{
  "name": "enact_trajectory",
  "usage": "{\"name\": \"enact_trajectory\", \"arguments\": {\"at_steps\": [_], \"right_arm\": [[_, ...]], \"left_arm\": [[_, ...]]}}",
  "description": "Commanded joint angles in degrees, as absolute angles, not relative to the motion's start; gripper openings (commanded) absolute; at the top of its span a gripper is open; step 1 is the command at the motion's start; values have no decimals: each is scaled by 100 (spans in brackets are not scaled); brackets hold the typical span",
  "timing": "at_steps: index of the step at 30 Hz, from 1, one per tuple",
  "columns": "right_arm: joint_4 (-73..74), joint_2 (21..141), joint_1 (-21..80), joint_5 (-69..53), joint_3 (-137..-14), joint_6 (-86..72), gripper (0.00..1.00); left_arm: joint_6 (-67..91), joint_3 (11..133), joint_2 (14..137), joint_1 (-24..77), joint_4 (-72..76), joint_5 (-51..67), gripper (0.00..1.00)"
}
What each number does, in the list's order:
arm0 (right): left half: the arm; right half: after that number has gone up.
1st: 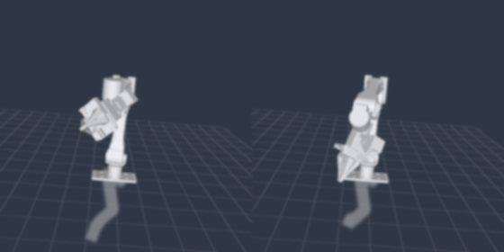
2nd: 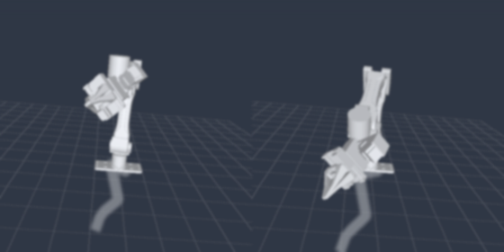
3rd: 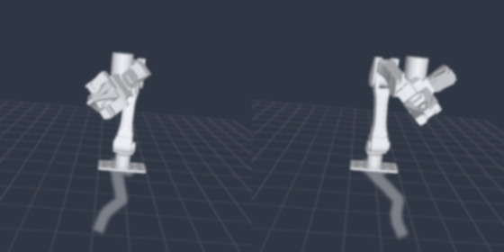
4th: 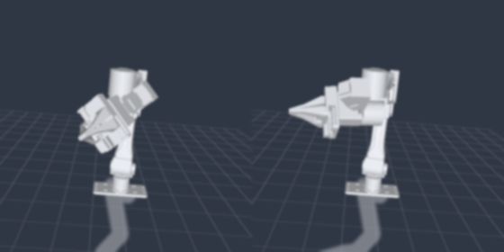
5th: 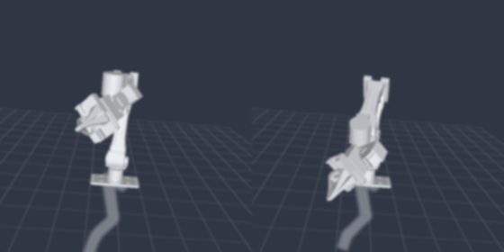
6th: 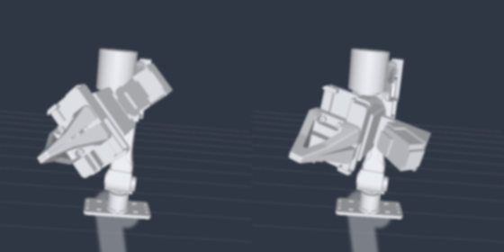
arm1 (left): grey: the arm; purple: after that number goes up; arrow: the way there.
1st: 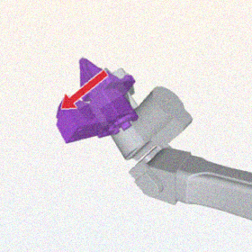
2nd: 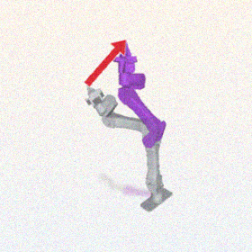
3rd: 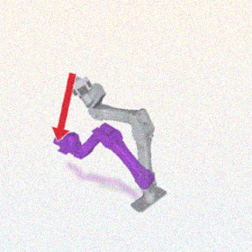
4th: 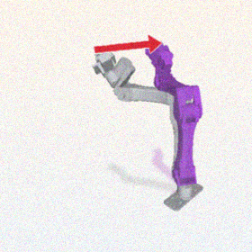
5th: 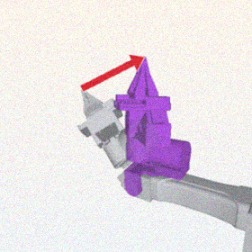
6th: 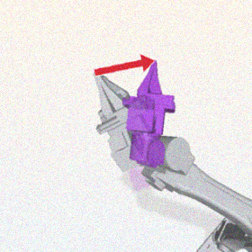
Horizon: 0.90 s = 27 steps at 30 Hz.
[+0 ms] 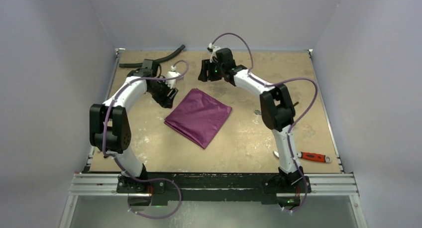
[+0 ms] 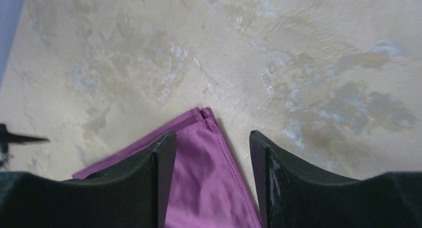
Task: Fold the napkin into a case and place the utensils inside
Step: Pick up the top corner of the square-folded napkin from the center of the board.
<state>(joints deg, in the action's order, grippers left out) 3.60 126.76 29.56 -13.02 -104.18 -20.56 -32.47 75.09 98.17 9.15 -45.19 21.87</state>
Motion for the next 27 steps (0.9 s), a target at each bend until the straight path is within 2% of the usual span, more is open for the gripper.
{"name": "enact_trajectory", "arguments": {"at_steps": [1, 7, 18, 22, 27], "right_arm": [[386, 13070, 2962, -2241, -10906, -1418, 59], [446, 13706, 2962, -3074, -11429, -1100, 60], [693, 14394, 2962, -3401, -11905, -653, 61], [663, 14454, 2964, -3562, -11896, -625, 57], [611, 14382, 2962, -3687, -11795, -601, 46]], "left_arm": [[-3233, 7364, 9905, 320, -4698, 2753, 51], [-3392, 6790, 9758, 299, -4508, 2689, 50], [-3598, 6145, 9656, 303, -4116, 2276, 49], [-3613, 6037, 9674, 299, -3955, 2130, 48], [-3612, 6009, 9698, 300, -3899, 2092, 47]]}}
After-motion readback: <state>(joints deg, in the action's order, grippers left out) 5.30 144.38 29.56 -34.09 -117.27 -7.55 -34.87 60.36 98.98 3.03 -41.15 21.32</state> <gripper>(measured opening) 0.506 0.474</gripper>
